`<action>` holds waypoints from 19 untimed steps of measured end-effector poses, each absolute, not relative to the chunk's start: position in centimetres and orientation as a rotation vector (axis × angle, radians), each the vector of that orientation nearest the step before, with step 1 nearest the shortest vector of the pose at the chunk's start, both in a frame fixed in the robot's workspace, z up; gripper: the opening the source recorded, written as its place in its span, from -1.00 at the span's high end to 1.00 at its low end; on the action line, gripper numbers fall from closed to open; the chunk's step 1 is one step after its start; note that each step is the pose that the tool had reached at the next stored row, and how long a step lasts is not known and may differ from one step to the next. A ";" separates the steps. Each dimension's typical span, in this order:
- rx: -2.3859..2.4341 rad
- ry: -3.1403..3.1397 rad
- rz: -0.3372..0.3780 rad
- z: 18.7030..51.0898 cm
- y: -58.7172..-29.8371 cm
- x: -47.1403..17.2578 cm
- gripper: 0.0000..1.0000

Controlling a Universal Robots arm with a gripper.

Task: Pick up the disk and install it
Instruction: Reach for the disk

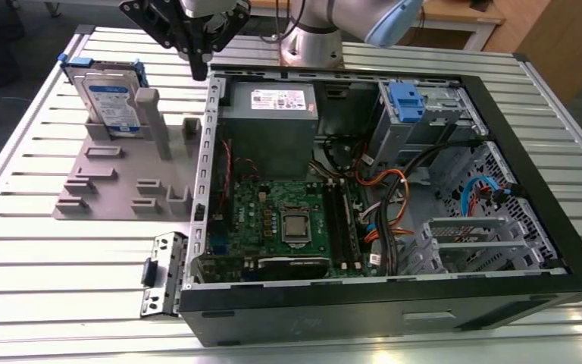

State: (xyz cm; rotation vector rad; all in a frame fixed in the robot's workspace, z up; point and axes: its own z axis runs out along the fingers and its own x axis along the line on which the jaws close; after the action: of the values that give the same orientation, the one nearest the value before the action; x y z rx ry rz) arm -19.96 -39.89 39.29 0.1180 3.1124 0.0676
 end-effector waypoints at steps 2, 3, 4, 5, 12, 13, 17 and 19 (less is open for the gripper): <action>0.118 3.112 0.068 39.3 -39.9 -20.1 0.80; 0.118 3.112 0.068 39.3 -39.9 -20.2 0.80; 0.118 3.112 0.068 39.3 -39.9 -20.3 0.80; 0.118 3.112 0.068 39.3 -39.9 -20.3 0.80; 0.118 3.112 0.068 39.3 -39.9 -21.0 0.80; 0.118 3.112 0.068 39.3 -39.9 -21.0 0.80; 0.118 3.112 0.068 39.3 -39.9 -21.3 0.80; 0.118 3.112 0.068 39.3 -39.9 -21.5 0.80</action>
State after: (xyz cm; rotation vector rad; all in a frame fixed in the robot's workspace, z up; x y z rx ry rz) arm -21.51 -39.89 39.27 0.1180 3.1124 0.0676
